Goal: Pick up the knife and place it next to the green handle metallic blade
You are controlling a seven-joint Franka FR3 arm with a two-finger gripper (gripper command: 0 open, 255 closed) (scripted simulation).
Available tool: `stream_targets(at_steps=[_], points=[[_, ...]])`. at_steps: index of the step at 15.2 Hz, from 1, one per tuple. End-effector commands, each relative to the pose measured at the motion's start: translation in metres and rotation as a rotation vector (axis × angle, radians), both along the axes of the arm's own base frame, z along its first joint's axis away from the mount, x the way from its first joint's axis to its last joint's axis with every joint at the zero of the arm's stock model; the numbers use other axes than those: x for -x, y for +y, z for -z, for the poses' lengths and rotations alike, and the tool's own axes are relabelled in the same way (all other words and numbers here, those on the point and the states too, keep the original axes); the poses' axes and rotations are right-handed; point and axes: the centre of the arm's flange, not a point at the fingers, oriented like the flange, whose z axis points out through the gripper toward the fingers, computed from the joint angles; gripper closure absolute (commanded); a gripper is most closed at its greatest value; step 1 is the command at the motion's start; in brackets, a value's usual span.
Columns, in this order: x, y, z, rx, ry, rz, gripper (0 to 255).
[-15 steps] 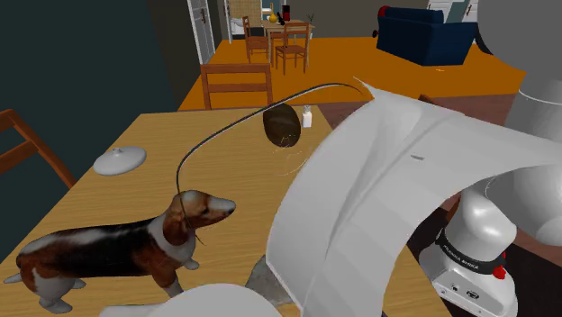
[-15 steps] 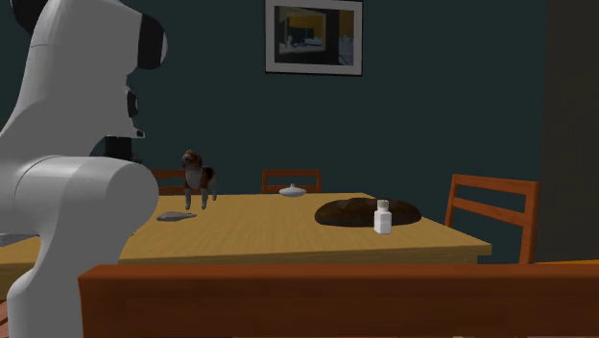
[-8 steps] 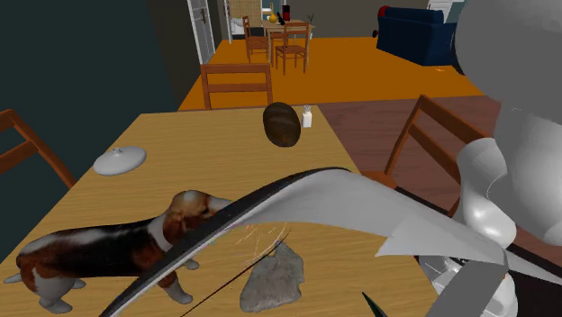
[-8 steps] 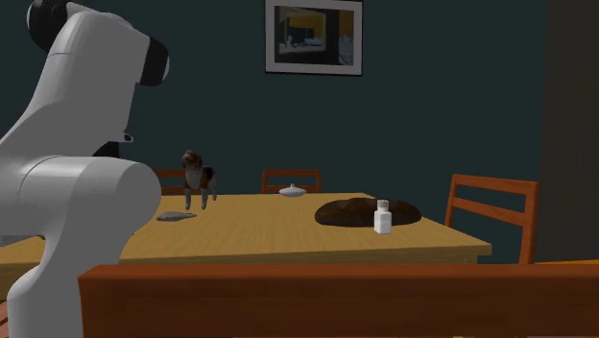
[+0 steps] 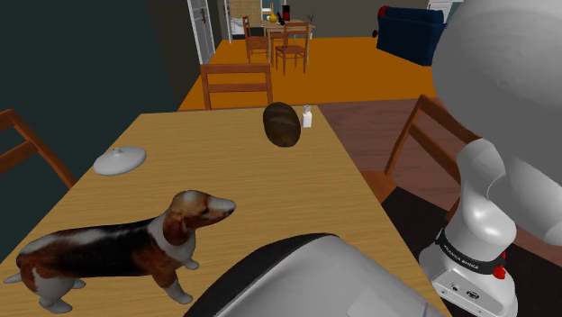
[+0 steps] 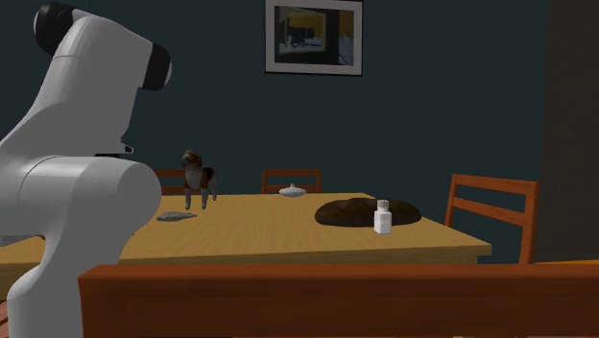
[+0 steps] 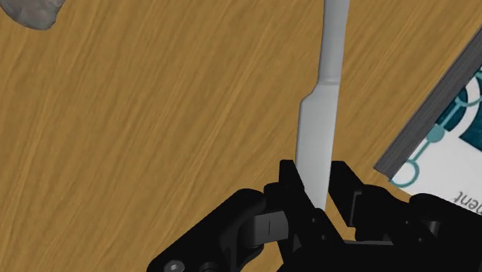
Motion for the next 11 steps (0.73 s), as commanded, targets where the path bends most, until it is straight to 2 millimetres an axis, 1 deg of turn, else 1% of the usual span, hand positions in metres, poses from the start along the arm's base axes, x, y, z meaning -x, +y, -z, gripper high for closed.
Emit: stream_targets(at_steps=[1,8,11], points=[[0.001,0.000,0.010,0.000,0.000,0.000,255],[0.001,0.000,0.049,0.000,0.000,0.000,255],[0.001,0.000,0.049,0.000,0.000,0.000,255]])
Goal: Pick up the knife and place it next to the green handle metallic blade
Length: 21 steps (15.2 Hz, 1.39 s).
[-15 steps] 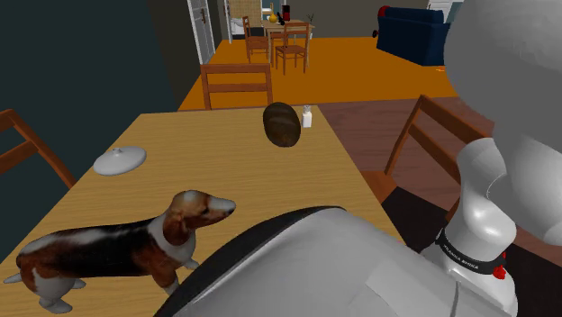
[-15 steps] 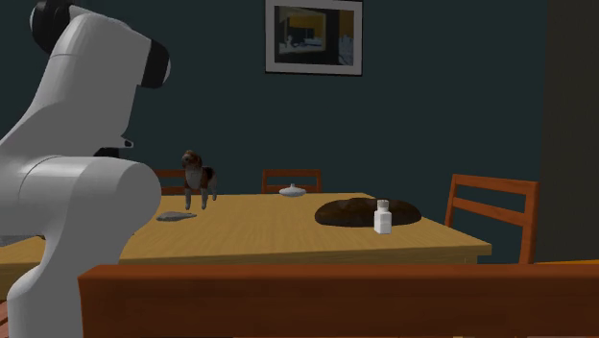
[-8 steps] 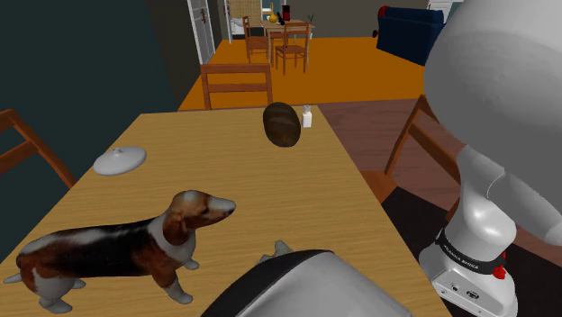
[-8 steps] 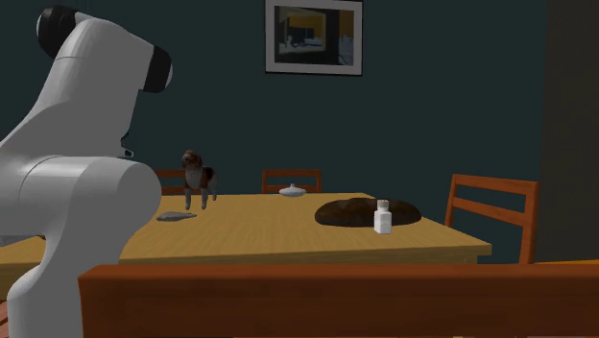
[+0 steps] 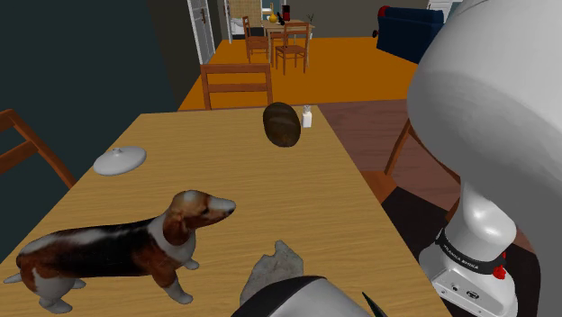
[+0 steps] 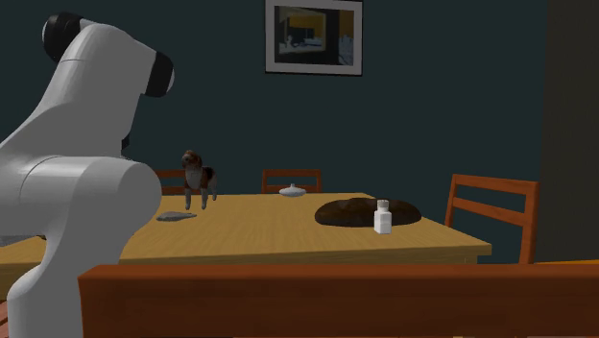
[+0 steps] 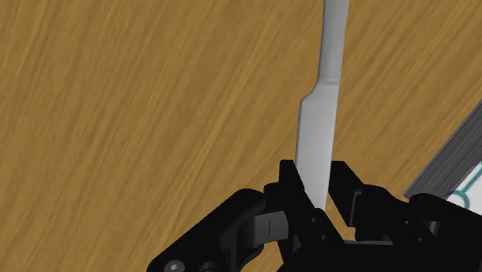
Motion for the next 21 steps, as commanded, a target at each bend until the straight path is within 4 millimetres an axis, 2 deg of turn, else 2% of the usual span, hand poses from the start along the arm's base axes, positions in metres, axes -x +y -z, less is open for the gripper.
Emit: stream_targets(at_steps=[1,5,6,11,15,21], points=[[0.000,0.000,0.001,0.000,0.000,0.000,255],[0.000,0.000,0.001,0.000,0.000,0.000,255],[0.000,0.000,0.001,0.000,0.000,0.000,0],[0.000,0.000,0.001,0.000,0.000,0.000,0],[-0.001,0.001,-0.049,0.000,0.000,0.000,0],[-0.001,0.001,-0.049,0.000,0.000,0.000,0]])
